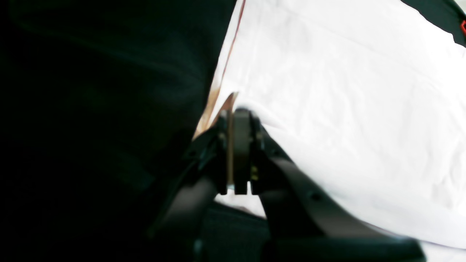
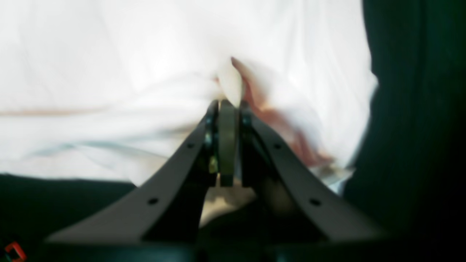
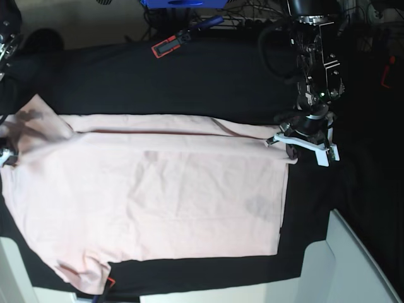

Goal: Fold the T-shirt properly
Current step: 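Lower the folded edge onto the shirt and open both grippers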

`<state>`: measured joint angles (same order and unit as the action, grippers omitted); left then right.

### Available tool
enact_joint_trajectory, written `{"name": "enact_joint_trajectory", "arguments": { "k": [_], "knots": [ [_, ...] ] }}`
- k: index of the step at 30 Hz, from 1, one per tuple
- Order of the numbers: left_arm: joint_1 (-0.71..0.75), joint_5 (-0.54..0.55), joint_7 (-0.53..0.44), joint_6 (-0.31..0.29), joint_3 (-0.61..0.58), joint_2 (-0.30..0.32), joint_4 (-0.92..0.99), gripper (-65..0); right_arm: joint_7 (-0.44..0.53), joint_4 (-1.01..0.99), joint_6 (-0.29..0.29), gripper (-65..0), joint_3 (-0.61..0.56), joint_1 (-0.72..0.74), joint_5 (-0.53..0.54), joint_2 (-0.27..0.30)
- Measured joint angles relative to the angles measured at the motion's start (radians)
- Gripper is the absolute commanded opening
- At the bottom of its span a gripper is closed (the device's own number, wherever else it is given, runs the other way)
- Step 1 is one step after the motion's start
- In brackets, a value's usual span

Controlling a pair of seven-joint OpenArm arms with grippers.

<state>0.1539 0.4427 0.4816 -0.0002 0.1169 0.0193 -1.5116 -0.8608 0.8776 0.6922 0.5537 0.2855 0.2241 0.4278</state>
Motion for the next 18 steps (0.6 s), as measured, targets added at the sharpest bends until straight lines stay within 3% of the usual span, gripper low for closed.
{"name": "enact_joint_trajectory", "arguments": {
  "k": [3,7,13,16,18],
  "knots": [
    [-0.022,0.0,0.001,0.001,0.0,0.001,0.034,-65.0,0.042,-0.016,0.0,-63.0,-0.001,-0.005,0.001,-0.01],
    [-0.063,0.0,0.0,0.0,0.0,0.002,0.057,-64.2,0.114,-0.018,0.0,-49.6,0.001,-0.006,0.002,-0.009],
    [-0.123,-0.005,0.001,0.002,0.011,0.021,0.119,-38.5,0.132,-0.016,0.0,-24.5,0.002,0.006,0.002,-0.007],
    [-0.152,-0.003,0.0,0.001,0.008,0.04,0.116,-28.9,0.138,-0.01,0.0,-23.2,0.002,0.013,0.005,-0.002],
    [-0.163,0.001,-0.003,0.001,0.008,0.056,0.104,-27.7,0.134,0.029,0.0,-23.2,0.011,0.005,0.0,-0.005]
  ]
}}
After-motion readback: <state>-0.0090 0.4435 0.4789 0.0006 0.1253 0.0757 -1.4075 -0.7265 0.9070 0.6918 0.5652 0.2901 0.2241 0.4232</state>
